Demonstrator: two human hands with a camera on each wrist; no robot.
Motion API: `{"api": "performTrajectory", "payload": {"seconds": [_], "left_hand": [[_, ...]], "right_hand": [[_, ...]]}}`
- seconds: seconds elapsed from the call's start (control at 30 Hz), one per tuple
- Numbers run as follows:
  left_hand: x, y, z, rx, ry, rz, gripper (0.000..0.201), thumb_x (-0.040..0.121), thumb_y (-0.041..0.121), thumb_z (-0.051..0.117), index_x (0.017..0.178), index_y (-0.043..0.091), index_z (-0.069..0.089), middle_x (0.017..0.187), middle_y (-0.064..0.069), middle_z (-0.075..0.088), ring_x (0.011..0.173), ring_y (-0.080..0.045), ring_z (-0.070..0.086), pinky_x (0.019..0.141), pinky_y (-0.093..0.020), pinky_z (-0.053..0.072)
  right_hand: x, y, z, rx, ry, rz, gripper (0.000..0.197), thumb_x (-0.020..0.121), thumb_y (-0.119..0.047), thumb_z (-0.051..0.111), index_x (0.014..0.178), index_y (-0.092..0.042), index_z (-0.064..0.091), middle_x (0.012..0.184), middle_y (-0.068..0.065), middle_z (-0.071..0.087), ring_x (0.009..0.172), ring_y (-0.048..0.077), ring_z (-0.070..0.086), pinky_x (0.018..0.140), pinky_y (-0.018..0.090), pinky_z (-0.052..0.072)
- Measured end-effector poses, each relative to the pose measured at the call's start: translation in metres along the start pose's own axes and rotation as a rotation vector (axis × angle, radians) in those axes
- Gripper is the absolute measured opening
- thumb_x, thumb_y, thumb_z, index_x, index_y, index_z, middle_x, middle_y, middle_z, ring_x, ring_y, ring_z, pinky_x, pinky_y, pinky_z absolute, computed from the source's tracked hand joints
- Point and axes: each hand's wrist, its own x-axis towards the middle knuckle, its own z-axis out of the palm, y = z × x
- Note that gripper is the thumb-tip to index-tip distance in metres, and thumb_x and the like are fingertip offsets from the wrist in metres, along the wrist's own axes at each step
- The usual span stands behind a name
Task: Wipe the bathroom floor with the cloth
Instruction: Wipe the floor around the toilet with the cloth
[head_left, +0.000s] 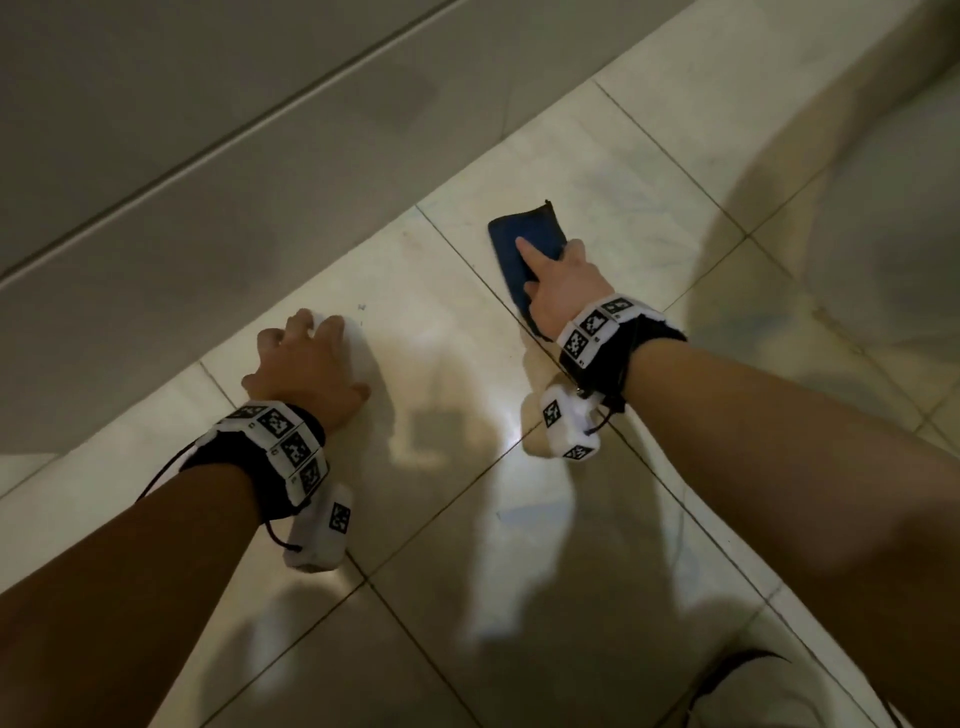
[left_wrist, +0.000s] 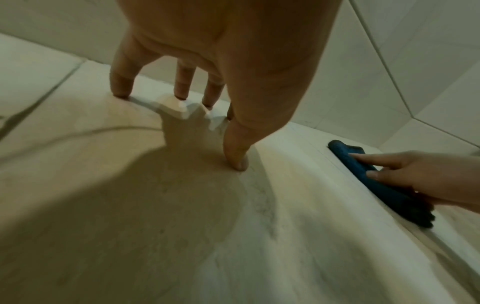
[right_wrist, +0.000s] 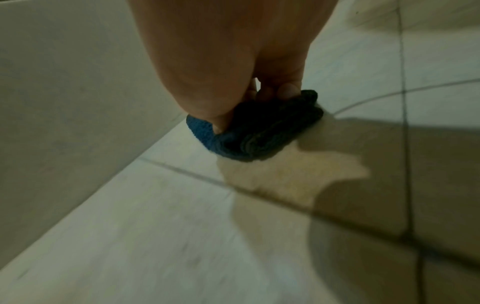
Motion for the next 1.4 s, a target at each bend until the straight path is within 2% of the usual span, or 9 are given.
{"api": "performTrajectory", "payload": {"seconds": [0.13, 0.3, 0.43, 0.57, 0.77, 0.9, 1.1, 1.3, 1.4], "left_hand": [[-0.001, 0.006, -0.007, 0.003, -0.032, -0.006, 0.076, 0.079, 0.049, 0.07, 0.142, 0.033, 0.031, 0.149, 0.0, 0.023, 0.132, -0.034, 0.026, 0.089, -0.054, 0.046], [0.0, 0.007, -0.008, 0.006, -0.035, -0.011, 0.078, 0.077, 0.046, 0.074, 0.141, 0.03, 0.034, 0.148, -0.002, 0.025, 0.132, -0.035, 0.026, 0.089, -0.052, 0.047], [0.001, 0.008, -0.008, 0.007, -0.037, -0.007, 0.077, 0.076, 0.045, 0.075, 0.141, 0.029, 0.035, 0.149, -0.004, 0.026, 0.131, -0.037, 0.027, 0.091, -0.054, 0.047], [0.001, 0.007, -0.008, 0.002, -0.04, -0.006, 0.081, 0.076, 0.046, 0.074, 0.144, 0.029, 0.032, 0.151, -0.005, 0.023, 0.134, -0.037, 0.025, 0.095, -0.054, 0.046], [-0.005, 0.015, -0.011, 0.027, -0.079, -0.015, 0.077, 0.079, 0.038, 0.069, 0.144, 0.023, 0.03, 0.152, -0.009, 0.021, 0.134, -0.04, 0.025, 0.099, -0.055, 0.044], [-0.009, 0.03, -0.013, 0.09, -0.067, -0.01, 0.073, 0.07, 0.037, 0.072, 0.132, 0.021, 0.038, 0.138, -0.007, 0.032, 0.125, -0.036, 0.033, 0.09, -0.056, 0.046], [-0.004, 0.066, -0.01, 0.076, 0.025, 0.068, 0.067, 0.081, 0.038, 0.068, 0.139, 0.028, 0.035, 0.152, -0.002, 0.025, 0.134, -0.032, 0.028, 0.094, -0.057, 0.037], [0.013, 0.072, -0.015, 0.053, 0.009, 0.074, 0.076, 0.079, 0.043, 0.069, 0.143, 0.033, 0.028, 0.155, 0.001, 0.018, 0.137, -0.032, 0.023, 0.096, -0.058, 0.037], [0.021, 0.073, -0.017, 0.025, -0.025, 0.061, 0.081, 0.079, 0.046, 0.069, 0.146, 0.033, 0.025, 0.156, 0.001, 0.014, 0.139, -0.032, 0.019, 0.096, -0.058, 0.038]], "right_hand": [[0.008, 0.051, -0.017, 0.033, 0.054, 0.115, 0.056, 0.103, -0.033, 0.038, 0.155, -0.041, 0.017, 0.145, 0.022, 0.024, 0.101, 0.042, 0.055, 0.092, 0.041, 0.047], [0.001, 0.091, -0.028, 0.087, 0.084, 0.232, 0.058, 0.103, -0.029, 0.042, 0.156, -0.037, 0.019, 0.146, 0.022, 0.023, 0.113, 0.045, 0.05, 0.098, 0.041, 0.043], [-0.004, 0.074, -0.027, 0.068, 0.037, 0.232, 0.068, 0.098, -0.02, 0.044, 0.156, -0.038, 0.013, 0.152, 0.023, 0.015, 0.116, 0.046, 0.048, 0.103, 0.046, 0.044], [-0.03, 0.038, -0.014, -0.027, -0.018, 0.079, 0.069, 0.097, -0.019, 0.041, 0.156, -0.039, 0.011, 0.149, 0.022, 0.016, 0.115, 0.044, 0.048, 0.097, 0.046, 0.047], [-0.087, -0.028, 0.024, -0.151, -0.118, -0.065, 0.084, 0.092, -0.017, 0.054, 0.156, -0.04, 0.004, 0.148, 0.015, 0.017, 0.123, 0.036, 0.038, 0.088, 0.042, 0.045], [-0.092, -0.028, 0.034, -0.113, -0.115, -0.095, 0.084, 0.091, -0.02, 0.055, 0.155, -0.042, 0.006, 0.146, 0.013, 0.02, 0.122, 0.033, 0.038, 0.085, 0.039, 0.044], [-0.078, -0.011, 0.034, 0.038, -0.056, -0.101, 0.076, 0.092, -0.02, 0.052, 0.154, -0.044, 0.016, 0.138, 0.011, 0.027, 0.113, 0.03, 0.04, 0.077, 0.033, 0.039], [-0.037, 0.045, 0.001, 0.141, 0.018, 0.045, 0.069, 0.095, -0.02, 0.043, 0.154, -0.045, 0.019, 0.144, 0.016, 0.024, 0.115, 0.036, 0.045, 0.099, 0.042, 0.046], [-0.018, 0.077, -0.014, 0.148, 0.056, 0.172, 0.064, 0.097, -0.02, 0.039, 0.153, -0.046, 0.021, 0.141, 0.018, 0.025, 0.115, 0.041, 0.046, 0.102, 0.044, 0.044]]}}
